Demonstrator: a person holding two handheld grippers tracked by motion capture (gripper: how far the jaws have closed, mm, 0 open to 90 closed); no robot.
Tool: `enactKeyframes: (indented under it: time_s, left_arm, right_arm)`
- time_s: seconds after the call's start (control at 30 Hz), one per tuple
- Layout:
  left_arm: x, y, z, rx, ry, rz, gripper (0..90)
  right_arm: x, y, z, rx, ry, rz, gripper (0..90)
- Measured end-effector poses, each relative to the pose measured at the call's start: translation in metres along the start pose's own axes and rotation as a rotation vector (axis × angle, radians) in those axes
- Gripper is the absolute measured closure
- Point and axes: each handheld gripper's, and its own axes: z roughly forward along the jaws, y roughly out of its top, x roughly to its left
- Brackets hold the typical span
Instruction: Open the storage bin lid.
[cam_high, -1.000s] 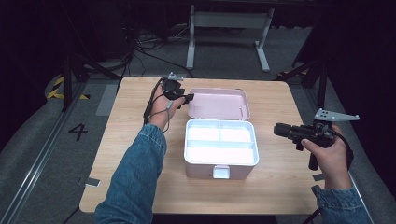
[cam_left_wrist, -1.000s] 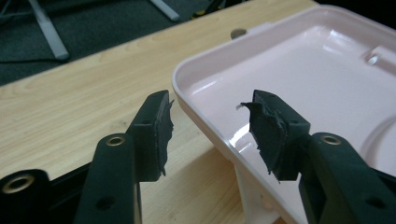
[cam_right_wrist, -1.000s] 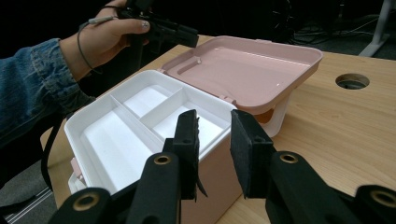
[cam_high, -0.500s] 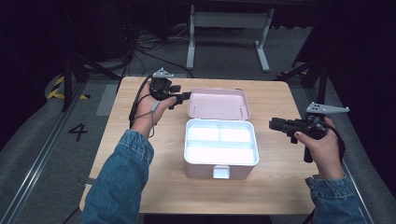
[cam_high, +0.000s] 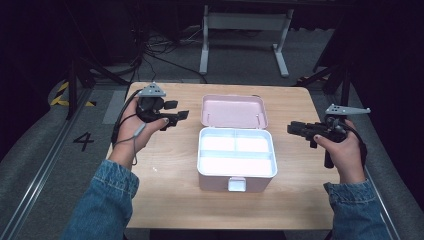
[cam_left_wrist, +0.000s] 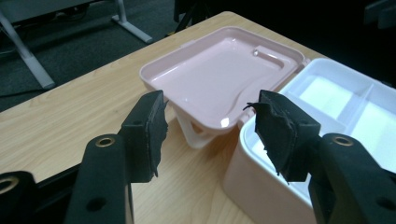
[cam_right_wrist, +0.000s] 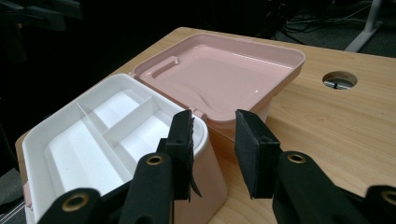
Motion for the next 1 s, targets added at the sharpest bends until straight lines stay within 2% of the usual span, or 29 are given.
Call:
enactKeyframes:
  time_s: [0.2, 0.33, 0.4, 0.47, 0.63, 0.93, 1.0]
  left_arm:
    - [0.001, -0.017, -0.020, 0.009, 0.006, 0.002, 41.5]
    - [0.000, -0.028, -0.029, 0.015, -0.015, 0.024, 41.0]
    - [-0.001, -0.040, -0.033, 0.007, -0.055, 0.024, 41.1]
    - [-0.002, -0.043, -0.033, 0.006, -0.058, 0.018, 41.1]
    - [-0.007, -0.062, -0.034, 0.028, -0.062, 0.029, 40.3]
    - [-0.008, -0.089, -0.034, 0.013, -0.048, -0.020, 39.2]
    - [-0.008, -0.096, -0.032, 0.019, -0.031, -0.023, 39.1]
  right_arm:
    - [-0.005, -0.002, -0.002, 0.015, -0.021, -0.002, 65.4]
    - [-0.007, -0.004, -0.002, 0.031, -0.029, -0.001, 63.9]
    - [-0.011, -0.007, -0.002, 0.039, -0.028, 0.011, 63.0]
    - [-0.012, -0.008, -0.002, 0.044, -0.033, 0.014, 62.5]
    - [-0.014, -0.011, -0.003, 0.069, -0.043, 0.018, 61.4]
    - [-0.015, -0.017, 0.000, 0.120, -0.049, 0.023, 60.4]
    - [-0.016, -0.019, 0.000, 0.133, -0.051, 0.037, 60.0]
